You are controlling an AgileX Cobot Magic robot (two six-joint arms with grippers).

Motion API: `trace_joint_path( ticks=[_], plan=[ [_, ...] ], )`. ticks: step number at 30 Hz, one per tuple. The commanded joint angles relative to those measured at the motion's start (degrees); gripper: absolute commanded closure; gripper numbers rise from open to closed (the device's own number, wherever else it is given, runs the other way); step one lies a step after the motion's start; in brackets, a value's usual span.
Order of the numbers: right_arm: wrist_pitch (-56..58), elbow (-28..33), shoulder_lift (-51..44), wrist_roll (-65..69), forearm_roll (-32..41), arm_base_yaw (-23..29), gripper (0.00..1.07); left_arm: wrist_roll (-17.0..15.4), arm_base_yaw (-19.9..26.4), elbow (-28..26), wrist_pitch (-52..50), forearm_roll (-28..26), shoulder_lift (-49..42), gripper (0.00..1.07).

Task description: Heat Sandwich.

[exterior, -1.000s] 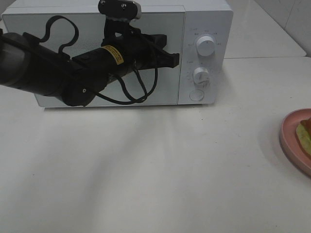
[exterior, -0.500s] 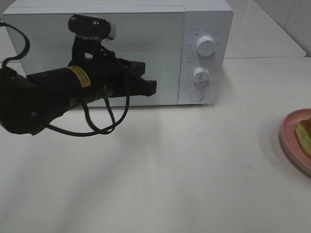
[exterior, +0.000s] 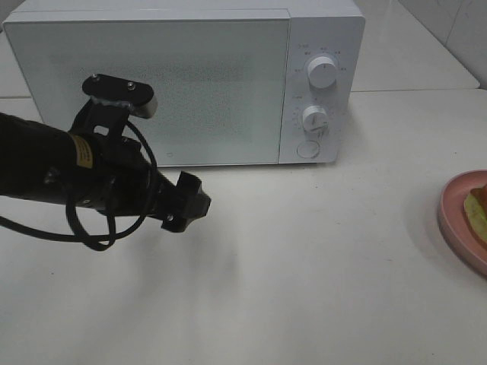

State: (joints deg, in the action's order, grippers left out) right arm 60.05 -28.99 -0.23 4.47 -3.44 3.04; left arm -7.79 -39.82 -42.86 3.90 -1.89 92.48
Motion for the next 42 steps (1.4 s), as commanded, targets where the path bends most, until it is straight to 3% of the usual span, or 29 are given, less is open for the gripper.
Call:
trace_joint_path(
  ticks=[1,13,18,20,23,27,31,36,42],
  plan=[
    [-0.57,0.06,-1.49,-0.97,-0.17,-0.40,0.32,-0.23,-0.23,0.11,9.11,-0.17,-3.21,0.06],
    [-0.57,0.06,-1.49,-0.80,-0.23,-0.40,0.32,-0.57,0.74,0.11,25.32,0.63,-9.45,0.06],
    [-0.57,0.06,-1.49,-0.86,-0.29,-0.40,0.32,-0.17,5.96,-0.34,31.91,-1.72,-10.60,0.06],
    [-0.57,0.06,-1.49,-0.86,-0.29,-0.40,0.32,0.86,10.37,-0.34,35.24,-2.46,-11.46,0.06],
    [-0.57,0.06,-1.49,-0.86,-0.29,-0.40,0.32,2.23,13.06,-0.34,37.30,-2.92,-11.97,0.06],
    [-0.57,0.06,-1.49,-0.86,-0.29,-0.40,0.32,5.73,22.35,-0.34,43.20,-4.93,-12.20,0.06],
    [-0.57,0.06,-1.49,-0.86,-0.29,-0.40,0.32,8.88,27.39,-0.34,48.19,-6.30,-12.20,0.06],
    [-0.57,0.06,-1.49,-0.92,-0.29,-0.40,0.32,10.26,31.05,0.00,51.85,-6.36,-13.46,0.06],
    [-0.57,0.06,-1.49,-0.92,-0.29,-0.40,0.32,10.20,32.03,0.11,54.49,-6.13,-17.76,0.06]
  ],
)
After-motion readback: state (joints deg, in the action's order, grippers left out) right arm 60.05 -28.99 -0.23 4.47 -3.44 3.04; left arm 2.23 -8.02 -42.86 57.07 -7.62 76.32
